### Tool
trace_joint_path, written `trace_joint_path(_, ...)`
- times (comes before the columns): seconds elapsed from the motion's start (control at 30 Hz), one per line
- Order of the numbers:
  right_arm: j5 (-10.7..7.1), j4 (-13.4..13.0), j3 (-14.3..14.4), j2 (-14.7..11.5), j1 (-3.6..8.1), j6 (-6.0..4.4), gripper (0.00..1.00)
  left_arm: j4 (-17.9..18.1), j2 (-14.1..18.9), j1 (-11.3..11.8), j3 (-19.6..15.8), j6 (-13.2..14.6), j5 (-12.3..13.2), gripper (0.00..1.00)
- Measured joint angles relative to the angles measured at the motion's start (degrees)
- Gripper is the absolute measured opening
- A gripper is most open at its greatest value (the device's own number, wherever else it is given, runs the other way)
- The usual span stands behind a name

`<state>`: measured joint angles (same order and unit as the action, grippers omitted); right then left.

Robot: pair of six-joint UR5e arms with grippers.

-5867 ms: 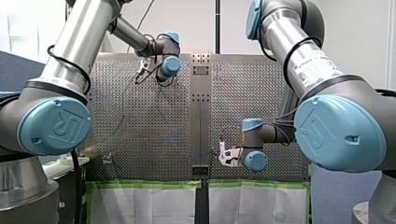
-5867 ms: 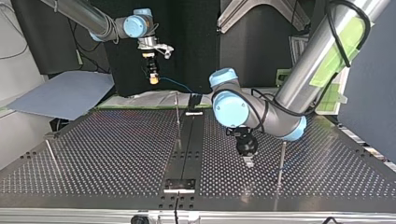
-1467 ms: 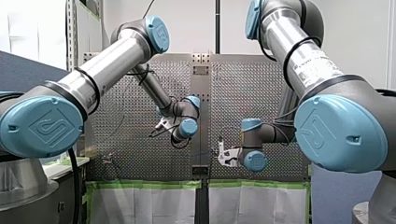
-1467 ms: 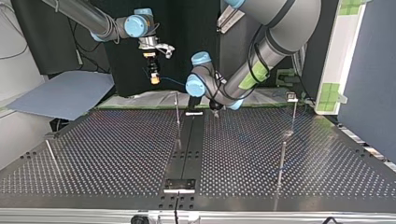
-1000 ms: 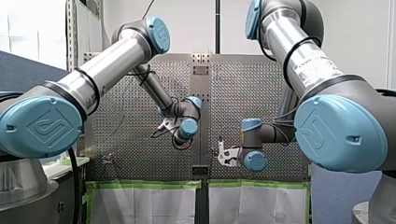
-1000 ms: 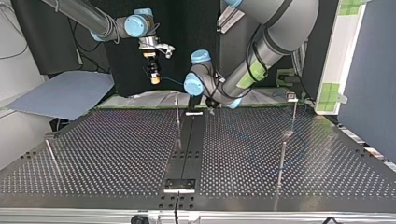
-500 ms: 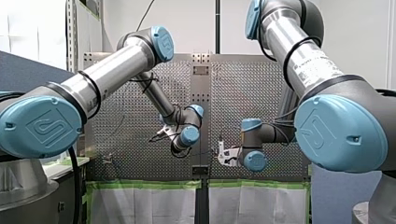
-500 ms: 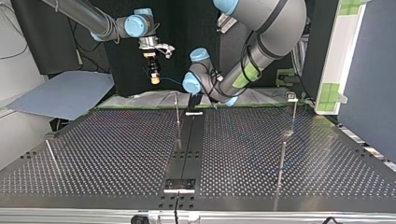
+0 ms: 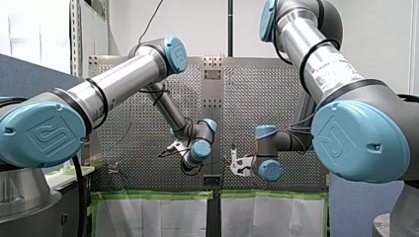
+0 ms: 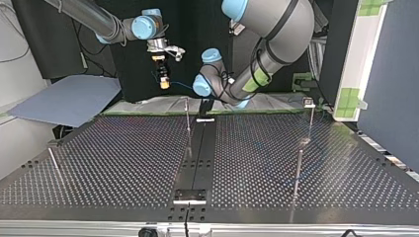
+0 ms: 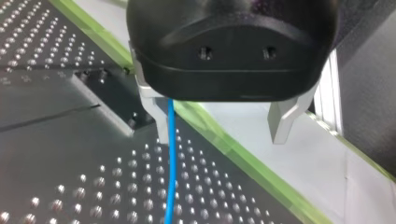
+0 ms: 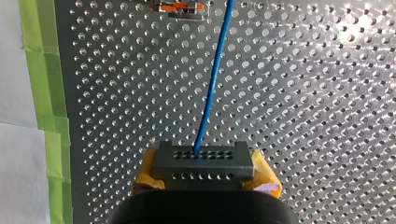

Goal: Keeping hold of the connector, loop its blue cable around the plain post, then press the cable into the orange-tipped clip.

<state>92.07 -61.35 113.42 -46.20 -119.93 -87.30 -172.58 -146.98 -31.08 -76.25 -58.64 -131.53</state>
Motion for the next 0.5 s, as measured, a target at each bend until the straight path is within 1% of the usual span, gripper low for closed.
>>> trace_joint_path(0.13, -0.16, 0.14, 0.00, 0.01, 0.00, 0.30, 0.00, 1.36, -0.35, 0.12, 0.27, -1.99, 1.86, 1.00)
trace_joint_path(0.23, -0.69, 0.23, 0.00, 0.01, 0.00, 0.71, 0.00, 1.93, -0.34, 0.22, 1.07, -3.53, 3.39, 1.00)
trace_joint_path(0.37, -1.59, 0.46, -0.01, 0.01, 0.00, 1.15, 0.00, 2.16, -0.34, 0.53, 2.12, -5.50, 5.35, 1.00)
trace_joint_path(0.5, -1.83, 0.81, -0.09, 0.01, 0.10, 1.77, 0.00, 2.14, -0.35, 0.70, 2.53, -7.81, 7.64, 1.00)
